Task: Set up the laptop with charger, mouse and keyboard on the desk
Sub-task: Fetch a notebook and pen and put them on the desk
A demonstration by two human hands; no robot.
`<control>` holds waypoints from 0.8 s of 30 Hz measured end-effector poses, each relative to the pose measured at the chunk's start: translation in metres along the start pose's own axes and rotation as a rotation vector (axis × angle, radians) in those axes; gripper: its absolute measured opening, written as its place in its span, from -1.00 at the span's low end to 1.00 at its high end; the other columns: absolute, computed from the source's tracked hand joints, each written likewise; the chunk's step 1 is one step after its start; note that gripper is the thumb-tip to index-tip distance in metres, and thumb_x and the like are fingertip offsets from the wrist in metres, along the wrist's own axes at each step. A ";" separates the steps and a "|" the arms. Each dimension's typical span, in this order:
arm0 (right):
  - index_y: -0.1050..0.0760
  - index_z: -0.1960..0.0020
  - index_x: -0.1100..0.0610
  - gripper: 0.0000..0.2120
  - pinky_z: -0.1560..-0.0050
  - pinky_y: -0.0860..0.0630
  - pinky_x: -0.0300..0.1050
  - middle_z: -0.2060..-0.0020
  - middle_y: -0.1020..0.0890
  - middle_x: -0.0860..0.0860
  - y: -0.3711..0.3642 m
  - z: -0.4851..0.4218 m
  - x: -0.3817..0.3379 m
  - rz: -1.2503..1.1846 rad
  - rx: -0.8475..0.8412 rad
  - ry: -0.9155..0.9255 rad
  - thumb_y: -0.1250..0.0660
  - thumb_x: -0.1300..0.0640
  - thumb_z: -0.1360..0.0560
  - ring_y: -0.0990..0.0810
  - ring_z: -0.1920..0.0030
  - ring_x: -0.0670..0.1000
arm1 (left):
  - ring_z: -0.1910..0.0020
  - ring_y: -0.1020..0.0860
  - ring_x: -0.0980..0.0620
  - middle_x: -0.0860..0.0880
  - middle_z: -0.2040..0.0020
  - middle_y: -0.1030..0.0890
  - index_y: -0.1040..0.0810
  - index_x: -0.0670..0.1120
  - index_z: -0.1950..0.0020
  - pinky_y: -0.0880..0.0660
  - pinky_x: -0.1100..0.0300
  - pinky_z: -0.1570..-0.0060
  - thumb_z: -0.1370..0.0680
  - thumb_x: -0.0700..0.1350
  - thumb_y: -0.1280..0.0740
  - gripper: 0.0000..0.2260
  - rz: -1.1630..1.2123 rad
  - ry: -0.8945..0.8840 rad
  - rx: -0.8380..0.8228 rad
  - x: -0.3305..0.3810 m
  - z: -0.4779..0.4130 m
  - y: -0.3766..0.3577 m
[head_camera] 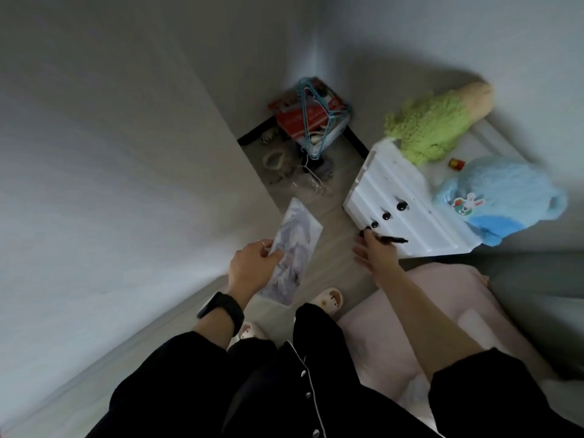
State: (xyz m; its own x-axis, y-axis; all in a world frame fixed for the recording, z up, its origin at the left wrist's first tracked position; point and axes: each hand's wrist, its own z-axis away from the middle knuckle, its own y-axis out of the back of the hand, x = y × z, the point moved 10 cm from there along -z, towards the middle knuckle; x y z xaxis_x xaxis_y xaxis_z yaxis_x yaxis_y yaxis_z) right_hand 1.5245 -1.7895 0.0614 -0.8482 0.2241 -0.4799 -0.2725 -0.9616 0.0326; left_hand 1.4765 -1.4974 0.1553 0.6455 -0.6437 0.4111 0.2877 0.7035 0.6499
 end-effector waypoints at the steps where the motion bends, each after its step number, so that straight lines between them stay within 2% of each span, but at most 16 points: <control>1: -0.55 0.07 0.11 -0.84 0.35 -0.56 -0.14 0.15 -0.69 0.02 -0.009 0.014 0.008 0.097 -0.020 0.027 -0.33 0.04 -0.62 -0.63 0.29 -0.01 | 0.03 -0.60 -0.09 0.03 0.07 -0.68 -0.61 0.10 -0.12 -0.53 0.09 0.06 -0.56 0.12 -0.28 -0.79 -0.004 0.008 -0.011 -0.010 0.004 0.004; 3: -0.59 0.06 0.12 -0.81 0.29 -0.54 -0.13 0.16 -0.71 0.01 -0.026 0.036 0.025 0.250 -0.066 0.079 -0.33 0.02 -0.62 -0.64 0.30 -0.02 | 0.08 -0.59 -0.09 -0.01 0.09 -0.67 -0.62 0.04 -0.09 -0.51 0.10 0.12 -0.56 0.10 -0.28 -0.78 0.005 0.030 -0.008 -0.032 0.014 0.010; 7: -0.66 0.07 0.22 -0.70 0.31 -0.50 -0.14 0.23 -0.74 0.06 -0.070 0.081 0.047 0.581 -0.168 0.237 -0.28 0.03 -0.63 -0.63 0.31 0.02 | 0.09 -0.59 -0.09 -0.03 0.07 -0.69 -0.63 -0.01 -0.07 -0.53 0.11 0.12 -0.57 0.15 -0.24 -0.70 0.024 0.073 0.018 -0.087 0.037 0.025; 10: -0.66 0.11 0.17 -0.64 0.10 -0.55 -0.08 0.24 -0.73 -0.01 -0.127 0.127 0.070 0.954 -0.272 0.402 -0.21 -0.02 -0.65 -0.68 0.20 0.02 | 0.07 -0.61 -0.10 -0.03 0.05 -0.69 -0.63 -0.01 -0.05 -0.53 0.11 0.10 -0.57 0.17 -0.22 -0.69 0.086 0.117 0.067 -0.152 0.065 0.050; 12: -0.64 0.12 0.13 -0.63 0.06 -0.54 -0.08 0.21 -0.73 -0.01 -0.167 0.159 0.090 1.128 -0.327 0.494 -0.18 -0.03 -0.66 -0.67 0.17 0.01 | 0.04 -0.62 -0.11 -0.02 0.05 -0.68 -0.64 0.02 -0.03 -0.53 0.10 0.08 -0.56 0.16 -0.26 -0.72 0.162 0.154 0.114 -0.201 0.086 0.063; 15: -0.54 0.14 0.12 -0.70 0.13 -0.53 -0.13 0.19 -0.72 0.01 -0.233 0.215 0.136 1.268 -0.446 0.620 -0.20 0.00 -0.67 -0.66 0.19 -0.03 | -0.01 -0.63 -0.10 -0.01 0.04 -0.69 -0.66 0.03 -0.05 -0.55 0.09 0.04 -0.54 0.17 -0.29 -0.72 0.299 0.229 0.191 -0.292 0.127 0.081; 17: -0.48 0.20 0.06 -0.72 0.13 -0.54 -0.09 0.25 -0.70 0.00 -0.278 0.253 0.179 1.349 -0.520 0.709 -0.24 -0.03 -0.65 -0.66 0.22 -0.01 | -0.02 -0.63 -0.10 -0.02 0.03 -0.69 -0.66 0.03 -0.09 -0.53 0.10 0.05 -0.55 0.18 -0.30 -0.71 0.362 0.279 0.251 -0.358 0.161 0.093; 21: -0.42 0.28 0.04 -0.64 0.27 -0.41 -0.09 0.40 -0.57 -0.06 -0.356 0.321 0.278 1.538 -0.686 0.811 -0.26 -0.13 -0.61 -0.55 0.35 -0.07 | 0.01 -0.63 -0.01 0.00 -0.08 -0.69 -0.62 0.02 -0.23 -0.48 0.21 0.09 -0.55 0.16 -0.33 -0.66 0.619 0.407 0.409 -0.483 0.238 0.111; 24: -0.34 0.34 0.06 -0.55 0.34 -0.33 -0.12 0.43 -0.50 -0.06 -0.402 0.372 0.350 1.688 -0.822 0.844 -0.25 -0.21 -0.59 -0.46 0.38 -0.06 | 0.09 -0.63 0.07 0.02 -0.04 -0.70 -0.61 0.00 -0.26 -0.53 0.21 0.13 -0.53 0.15 -0.36 -0.63 0.821 0.536 0.545 -0.565 0.303 0.118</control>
State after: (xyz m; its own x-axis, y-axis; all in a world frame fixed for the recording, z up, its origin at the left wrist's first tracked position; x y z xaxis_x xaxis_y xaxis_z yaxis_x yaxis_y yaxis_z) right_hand 1.1684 -1.2651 0.2061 0.4498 -0.6515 -0.6109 0.8147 0.0190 0.5796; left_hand 0.9311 -1.1419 0.1936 0.7560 0.2604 0.6006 -0.6286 0.5449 0.5550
